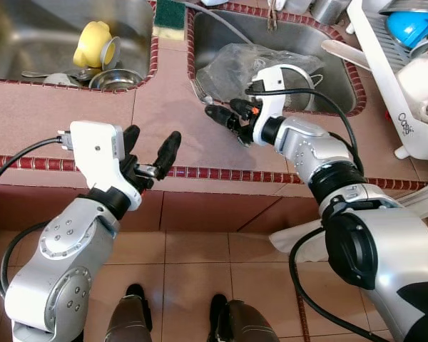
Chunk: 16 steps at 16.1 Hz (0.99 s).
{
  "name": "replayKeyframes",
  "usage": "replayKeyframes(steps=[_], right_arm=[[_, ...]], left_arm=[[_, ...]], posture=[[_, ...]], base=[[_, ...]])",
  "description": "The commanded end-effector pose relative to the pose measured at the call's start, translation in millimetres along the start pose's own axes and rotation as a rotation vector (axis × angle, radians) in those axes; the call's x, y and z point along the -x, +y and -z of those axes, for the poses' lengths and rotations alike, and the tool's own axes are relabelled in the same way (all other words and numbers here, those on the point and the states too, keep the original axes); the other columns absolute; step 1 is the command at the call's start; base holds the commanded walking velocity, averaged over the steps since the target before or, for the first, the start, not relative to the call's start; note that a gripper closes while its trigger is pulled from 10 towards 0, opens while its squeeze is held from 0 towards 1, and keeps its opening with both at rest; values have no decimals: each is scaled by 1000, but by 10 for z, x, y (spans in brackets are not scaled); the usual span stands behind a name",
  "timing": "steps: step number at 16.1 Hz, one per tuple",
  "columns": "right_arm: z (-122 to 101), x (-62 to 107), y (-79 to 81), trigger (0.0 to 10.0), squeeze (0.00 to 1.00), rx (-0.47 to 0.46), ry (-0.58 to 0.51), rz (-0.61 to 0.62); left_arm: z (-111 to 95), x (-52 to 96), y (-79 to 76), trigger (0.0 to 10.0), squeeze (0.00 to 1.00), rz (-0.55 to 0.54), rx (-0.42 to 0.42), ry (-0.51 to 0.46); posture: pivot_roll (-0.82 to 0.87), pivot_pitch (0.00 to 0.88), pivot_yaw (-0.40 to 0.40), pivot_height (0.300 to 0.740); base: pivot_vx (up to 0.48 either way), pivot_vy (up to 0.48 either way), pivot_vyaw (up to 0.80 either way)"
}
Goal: Kitchen organization
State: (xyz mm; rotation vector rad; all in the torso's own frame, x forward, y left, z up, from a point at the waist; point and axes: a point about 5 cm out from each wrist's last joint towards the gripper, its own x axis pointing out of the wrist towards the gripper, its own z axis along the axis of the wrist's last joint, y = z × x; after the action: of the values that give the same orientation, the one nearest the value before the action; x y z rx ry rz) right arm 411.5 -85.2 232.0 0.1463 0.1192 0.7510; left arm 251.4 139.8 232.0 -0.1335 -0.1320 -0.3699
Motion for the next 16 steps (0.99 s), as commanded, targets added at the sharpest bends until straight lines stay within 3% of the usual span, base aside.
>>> replayKeyframes(steps=[1,5,10,11,12,13,16], right_arm=[[65,63,-100,10000,0,-43,24,55],[102,122,-190,10000,0,-20,88,114],[159,181,-225,9765,0,-14,159,77],[157,186,-229,5451,0,-14,159,73],[153,192,-233,3922,0,-18,161,69],[146,198,-233,0,0,-12,166,58],[163,229,-231,0,0,6,221,2]], left_arm=[[-13,36,-76,10000,0,19,4,-6],[-4,51,-72,10000,0,14,8,-2],[-4,70,-59,10000,0,3,9,0],[-4,72,-59,10000,0,1,9,1],[-5,74,-62,10000,0,1,10,0],[-4,75,-62,10000,0,0,11,1],[5,71,-66,10000,0,-2,17,4]], posture=[[83,310,-225,740],[80,318,-229,740],[74,333,-231,740],[73,336,-232,740],[71,338,-232,740],[71,339,-232,740],[61,345,-235,740]], base=[[0,0,0],[0,0,0],[0,0,0],[0,0,0],[0,0,0],[0,0,0],[0,0,0]])
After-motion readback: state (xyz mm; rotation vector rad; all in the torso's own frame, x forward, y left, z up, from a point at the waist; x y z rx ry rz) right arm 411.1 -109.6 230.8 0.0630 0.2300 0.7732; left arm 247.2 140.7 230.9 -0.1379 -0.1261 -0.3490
